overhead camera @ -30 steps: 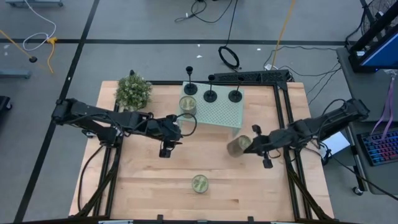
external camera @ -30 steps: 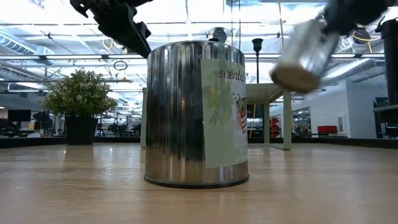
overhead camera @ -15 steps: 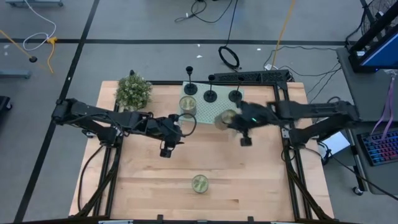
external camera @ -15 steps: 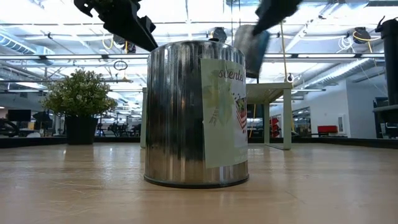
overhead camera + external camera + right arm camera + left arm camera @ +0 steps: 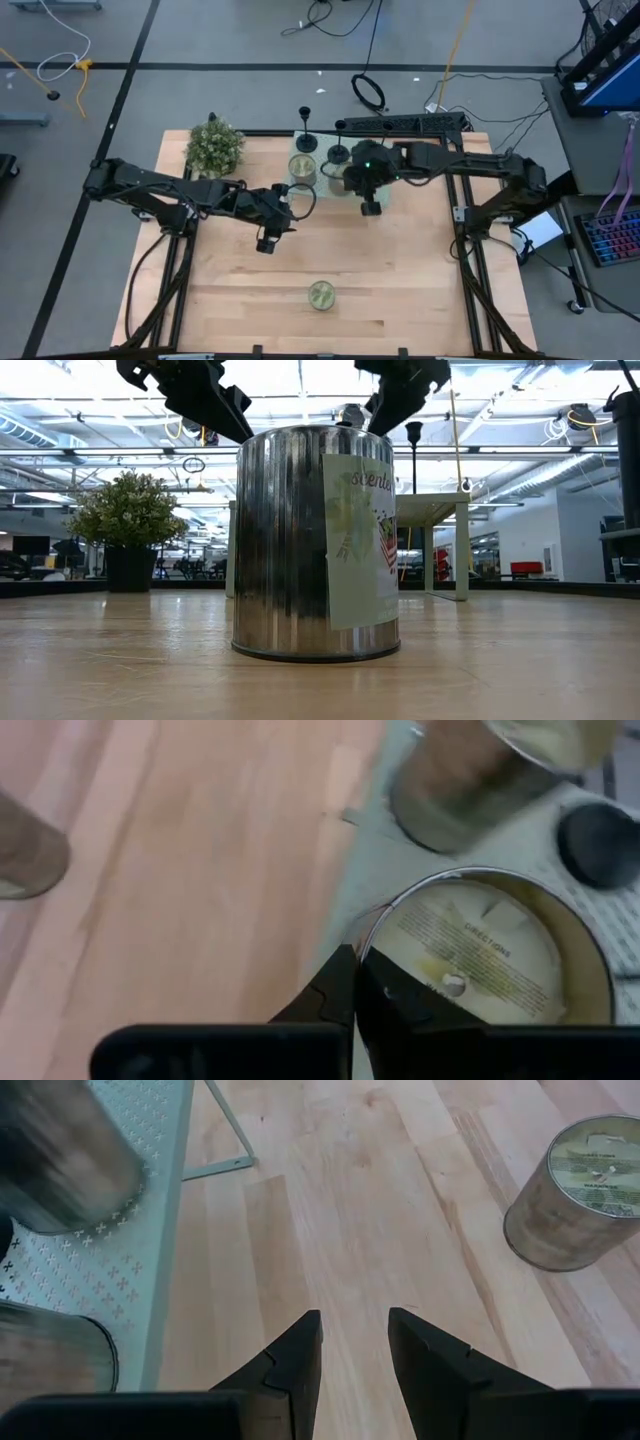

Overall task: Pick & Place candle stick holders
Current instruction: Put the right scented candle on the shelf

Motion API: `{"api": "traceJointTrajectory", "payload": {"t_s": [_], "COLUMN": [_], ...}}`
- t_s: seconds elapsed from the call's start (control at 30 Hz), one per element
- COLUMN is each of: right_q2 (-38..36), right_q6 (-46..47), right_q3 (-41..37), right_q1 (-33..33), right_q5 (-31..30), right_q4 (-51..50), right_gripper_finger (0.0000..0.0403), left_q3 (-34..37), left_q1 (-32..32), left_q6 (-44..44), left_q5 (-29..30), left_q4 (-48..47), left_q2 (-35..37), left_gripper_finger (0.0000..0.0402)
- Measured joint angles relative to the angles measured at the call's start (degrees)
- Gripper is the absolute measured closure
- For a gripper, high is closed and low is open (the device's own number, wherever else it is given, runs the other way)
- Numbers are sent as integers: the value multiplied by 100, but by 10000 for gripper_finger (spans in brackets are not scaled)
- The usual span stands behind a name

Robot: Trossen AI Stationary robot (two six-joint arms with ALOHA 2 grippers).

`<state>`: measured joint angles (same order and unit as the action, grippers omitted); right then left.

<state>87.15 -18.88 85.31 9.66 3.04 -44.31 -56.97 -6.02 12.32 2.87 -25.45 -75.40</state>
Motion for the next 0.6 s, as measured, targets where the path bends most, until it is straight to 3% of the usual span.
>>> {"api": "traceJointTrajectory", "payload": {"t_s": [0.6], "right_q2": [0], "right_q6": [-430], "right_q3": [-45], "right_q1": [281], "right_q5": [19], "right_q4": [266], "right_gripper_finger": [396], "left_q3": [0], "left_q1": [0], "left_q6": [-154], "left_q5": [0], "left_q4": [0], "left_q2": [0], "left_gripper_finger": [277]}}
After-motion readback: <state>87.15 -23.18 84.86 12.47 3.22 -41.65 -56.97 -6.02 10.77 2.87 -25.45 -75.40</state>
